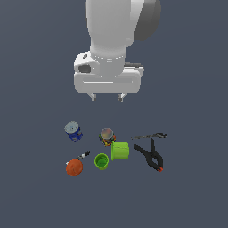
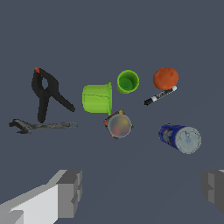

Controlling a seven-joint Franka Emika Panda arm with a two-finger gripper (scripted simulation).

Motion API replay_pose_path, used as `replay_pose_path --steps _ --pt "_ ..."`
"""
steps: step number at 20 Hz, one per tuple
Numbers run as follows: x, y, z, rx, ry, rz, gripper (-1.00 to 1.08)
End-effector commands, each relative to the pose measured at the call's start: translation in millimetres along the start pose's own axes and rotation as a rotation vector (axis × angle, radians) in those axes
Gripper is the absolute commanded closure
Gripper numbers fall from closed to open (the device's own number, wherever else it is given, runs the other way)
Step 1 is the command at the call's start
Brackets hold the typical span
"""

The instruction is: Pick up a designated object from a clutter of objects.

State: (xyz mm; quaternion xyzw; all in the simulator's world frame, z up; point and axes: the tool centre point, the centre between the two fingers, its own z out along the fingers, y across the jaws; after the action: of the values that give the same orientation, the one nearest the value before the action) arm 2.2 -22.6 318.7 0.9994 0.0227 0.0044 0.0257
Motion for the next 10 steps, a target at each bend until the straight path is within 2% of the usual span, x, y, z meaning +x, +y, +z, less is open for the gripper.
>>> replay_pose_path --steps 1,10 --pt "2.3 0.2 9.6 0.002 -0.001 -0.027 -0.92" --pt "13.0 1.3 67.1 0.017 -0.002 -0.190 -0.92"
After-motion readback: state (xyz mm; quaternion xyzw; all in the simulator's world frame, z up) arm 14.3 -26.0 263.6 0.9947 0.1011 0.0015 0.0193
